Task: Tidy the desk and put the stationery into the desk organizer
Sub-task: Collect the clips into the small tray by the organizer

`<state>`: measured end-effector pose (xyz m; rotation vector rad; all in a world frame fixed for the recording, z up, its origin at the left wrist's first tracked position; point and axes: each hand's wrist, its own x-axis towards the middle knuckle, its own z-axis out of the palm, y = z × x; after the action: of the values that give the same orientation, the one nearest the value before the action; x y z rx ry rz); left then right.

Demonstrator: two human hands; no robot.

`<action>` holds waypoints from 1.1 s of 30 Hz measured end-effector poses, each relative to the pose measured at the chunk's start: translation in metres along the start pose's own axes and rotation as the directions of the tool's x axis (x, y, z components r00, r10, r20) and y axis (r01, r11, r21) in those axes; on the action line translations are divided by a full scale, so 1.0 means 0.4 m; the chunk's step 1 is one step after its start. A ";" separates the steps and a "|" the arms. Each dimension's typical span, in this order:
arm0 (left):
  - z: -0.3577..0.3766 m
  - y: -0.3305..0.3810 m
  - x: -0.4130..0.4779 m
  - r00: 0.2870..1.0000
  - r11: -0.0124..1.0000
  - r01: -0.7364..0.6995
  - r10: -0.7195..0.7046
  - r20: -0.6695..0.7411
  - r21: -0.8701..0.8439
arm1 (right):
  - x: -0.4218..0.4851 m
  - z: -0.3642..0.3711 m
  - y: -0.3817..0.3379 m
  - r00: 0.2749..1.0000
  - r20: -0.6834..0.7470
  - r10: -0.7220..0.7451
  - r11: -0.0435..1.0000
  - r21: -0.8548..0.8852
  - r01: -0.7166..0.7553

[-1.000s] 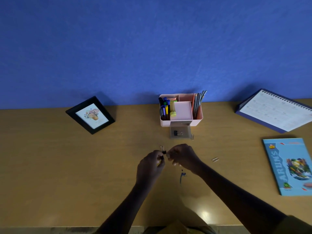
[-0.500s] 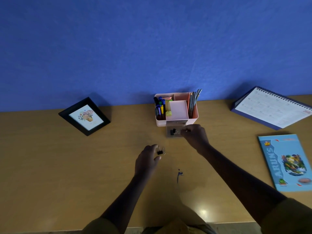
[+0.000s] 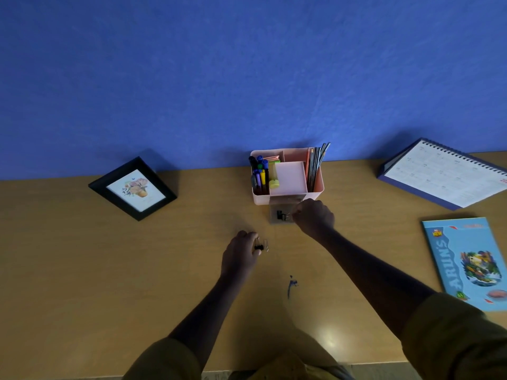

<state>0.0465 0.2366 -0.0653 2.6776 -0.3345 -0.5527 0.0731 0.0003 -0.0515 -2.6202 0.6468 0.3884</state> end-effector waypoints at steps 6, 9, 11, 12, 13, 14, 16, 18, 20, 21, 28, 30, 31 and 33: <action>-0.004 -0.002 0.007 1.000 1.000 -0.018 0.018 0.022 -0.010 | -0.004 0.002 0.007 0.999 -0.011 0.037 0.999 0.010 -0.036; -0.006 0.004 0.008 0.999 0.999 -0.040 0.039 0.020 0.011 | -0.027 -0.001 0.014 0.999 -0.047 -0.001 1.000 0.025 0.002; -0.005 0.005 0.004 0.998 0.998 -0.059 0.059 -0.006 0.026 | -0.050 -0.005 0.018 0.998 -0.059 -0.018 0.999 0.047 0.021; -0.004 0.006 0.001 0.998 0.998 -0.063 0.064 -0.020 0.027 | -0.065 -0.007 0.019 0.998 -0.057 -0.020 0.997 0.070 0.024; -0.003 0.007 -0.001 0.998 0.998 -0.061 0.062 -0.031 0.026 | -0.079 -0.009 0.022 0.998 -0.057 -0.025 0.995 0.096 0.031; 0.000 0.008 -0.002 0.998 0.998 -0.054 0.055 -0.038 0.022 | -0.095 -0.013 0.025 0.998 -0.056 -0.029 0.992 0.122 0.035; 0.004 0.015 -0.006 0.999 1.000 -0.025 0.025 -0.045 -0.001 | -0.125 -0.020 0.032 0.997 -0.061 -0.036 0.984 0.171 0.046; 0.009 0.025 -0.010 0.999 1.000 0.009 -0.010 -0.050 -0.016 | -0.152 -0.022 0.042 0.997 -0.061 -0.038 0.974 0.219 0.050; 0.016 0.032 -0.010 0.998 0.999 0.035 -0.036 -0.051 -0.021 | -0.177 -0.019 0.053 0.998 -0.051 -0.031 0.968 0.248 0.043; 0.019 0.033 -0.009 0.997 0.999 0.047 -0.048 -0.052 -0.021 | -0.186 -0.014 0.061 0.999 -0.042 -0.028 0.965 0.260 0.038; 0.028 0.029 -0.006 0.992 0.998 0.058 -0.062 -0.111 -0.033 | -0.250 0.015 0.082 0.998 -0.024 -0.057 0.952 0.299 0.062; 0.029 0.024 -0.010 0.991 0.997 0.056 -0.062 -0.118 -0.050 | -0.260 0.022 0.080 0.997 -0.027 -0.078 0.949 0.304 0.083; 0.028 0.023 -0.013 0.991 0.997 0.052 -0.060 -0.118 -0.065 | -0.263 0.023 0.076 0.996 -0.028 -0.089 0.946 0.310 0.093; 0.025 0.026 -0.022 0.992 0.994 0.031 -0.043 -0.117 -0.103 | -0.266 0.025 0.069 0.991 -0.028 -0.134 0.933 0.335 0.135</action>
<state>0.0330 0.2268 -0.0665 2.6093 -0.2180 -0.4063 -0.0328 0.0228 -0.0310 -2.3213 0.4820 0.2085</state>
